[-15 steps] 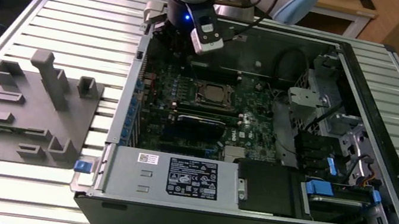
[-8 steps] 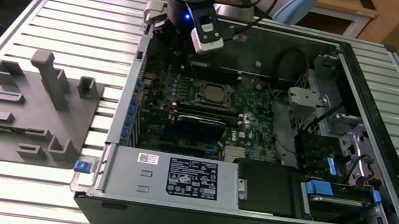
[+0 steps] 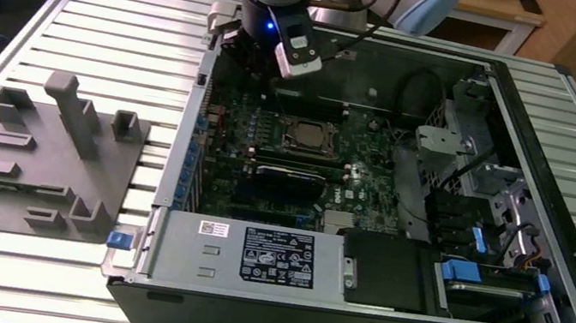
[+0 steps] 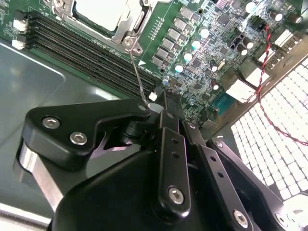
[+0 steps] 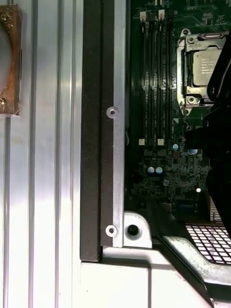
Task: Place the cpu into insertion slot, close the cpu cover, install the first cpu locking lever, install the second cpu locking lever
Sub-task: 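Install the first cpu locking lever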
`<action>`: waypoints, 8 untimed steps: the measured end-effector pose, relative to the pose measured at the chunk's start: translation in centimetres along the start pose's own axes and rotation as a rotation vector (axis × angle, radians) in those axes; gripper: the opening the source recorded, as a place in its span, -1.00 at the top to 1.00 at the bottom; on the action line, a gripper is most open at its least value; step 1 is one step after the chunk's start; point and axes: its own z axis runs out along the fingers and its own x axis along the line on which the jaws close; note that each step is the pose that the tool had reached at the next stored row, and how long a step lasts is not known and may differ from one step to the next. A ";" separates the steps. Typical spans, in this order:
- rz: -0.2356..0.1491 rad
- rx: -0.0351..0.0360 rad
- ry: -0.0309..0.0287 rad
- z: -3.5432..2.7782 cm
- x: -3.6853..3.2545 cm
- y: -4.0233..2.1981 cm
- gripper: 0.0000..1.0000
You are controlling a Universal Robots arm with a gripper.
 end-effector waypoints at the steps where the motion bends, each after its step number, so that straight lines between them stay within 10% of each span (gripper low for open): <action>1: 0.000 -0.0001 0.0000 0.06 0.00 -0.01 0.79; 8: 0.001 -0.0167 0.0002 0.09 0.01 -0.01 0.79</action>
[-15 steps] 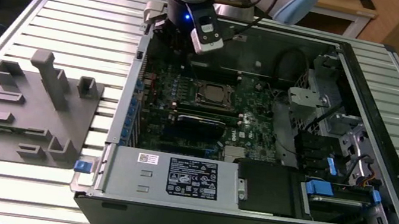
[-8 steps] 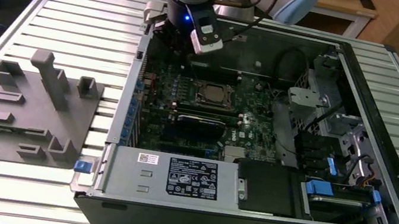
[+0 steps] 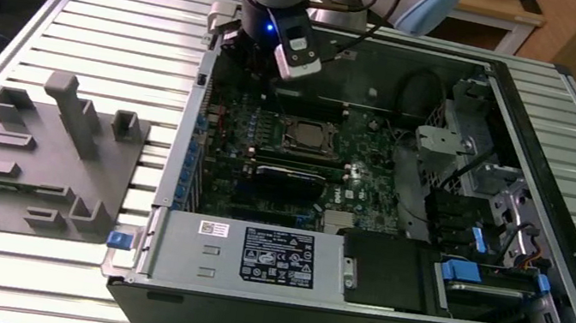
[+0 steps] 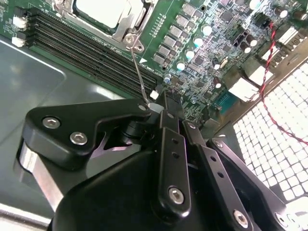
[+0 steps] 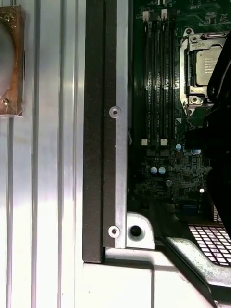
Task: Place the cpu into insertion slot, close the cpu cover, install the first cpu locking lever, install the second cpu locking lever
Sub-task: 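Install the first cpu locking lever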
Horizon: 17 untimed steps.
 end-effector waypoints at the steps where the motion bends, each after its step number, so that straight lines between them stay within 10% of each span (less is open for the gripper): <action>1: 0.000 -0.0026 0.0000 0.00 0.00 0.00 0.79; 17: 0.000 -0.0113 0.0001 0.10 -1.61 0.01 0.79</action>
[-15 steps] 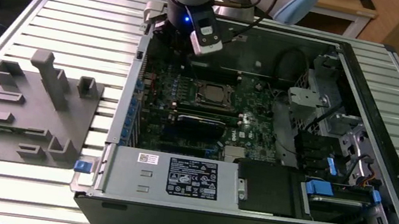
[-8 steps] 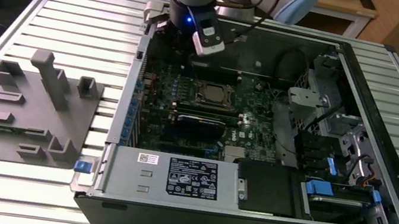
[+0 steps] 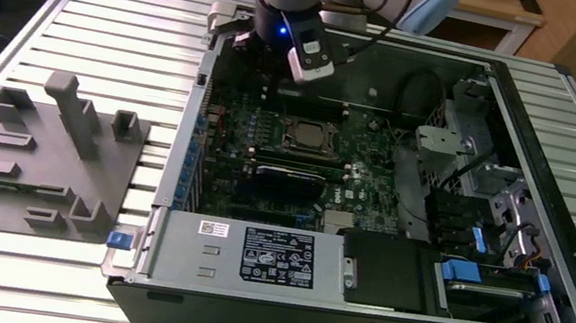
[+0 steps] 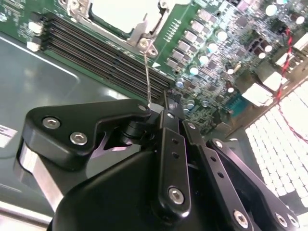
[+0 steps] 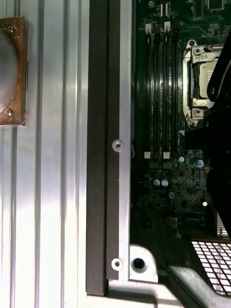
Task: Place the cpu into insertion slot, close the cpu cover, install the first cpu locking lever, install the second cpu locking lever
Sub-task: 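Install the first cpu locking lever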
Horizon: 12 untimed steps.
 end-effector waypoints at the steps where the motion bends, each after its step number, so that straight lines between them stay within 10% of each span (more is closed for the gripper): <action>1: 0.000 0.0000 0.0000 0.01 -0.20 0.00 0.79; 12: 0.000 0.0000 0.0003 0.07 -2.03 0.02 0.79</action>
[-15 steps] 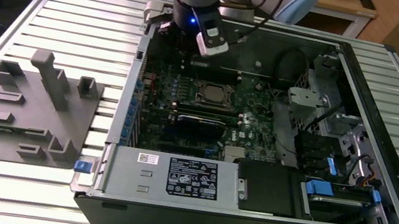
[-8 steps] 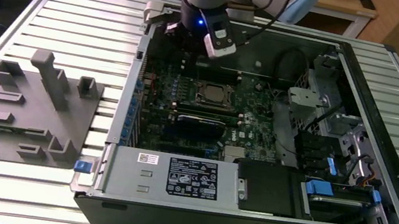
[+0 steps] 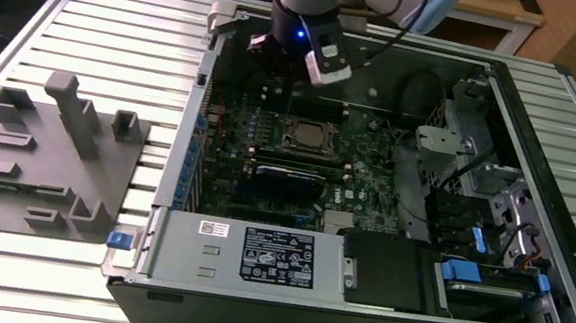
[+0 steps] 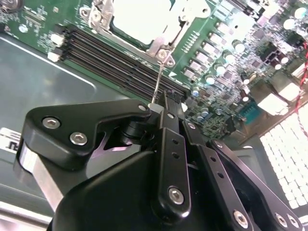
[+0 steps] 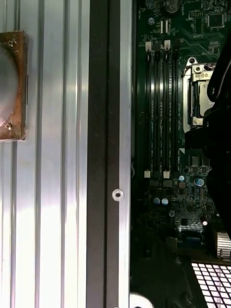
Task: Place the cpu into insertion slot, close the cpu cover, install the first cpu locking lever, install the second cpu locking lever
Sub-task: 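Install the first cpu locking lever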
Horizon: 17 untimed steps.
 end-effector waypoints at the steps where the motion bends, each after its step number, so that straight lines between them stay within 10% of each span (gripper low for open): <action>1: 0.000 0.0000 0.0000 0.01 -0.16 0.00 0.79; 12: 0.000 -0.0002 -0.0007 0.08 -0.73 0.00 0.79; 17: -0.004 -0.0002 -0.0179 0.42 -0.71 -0.07 0.79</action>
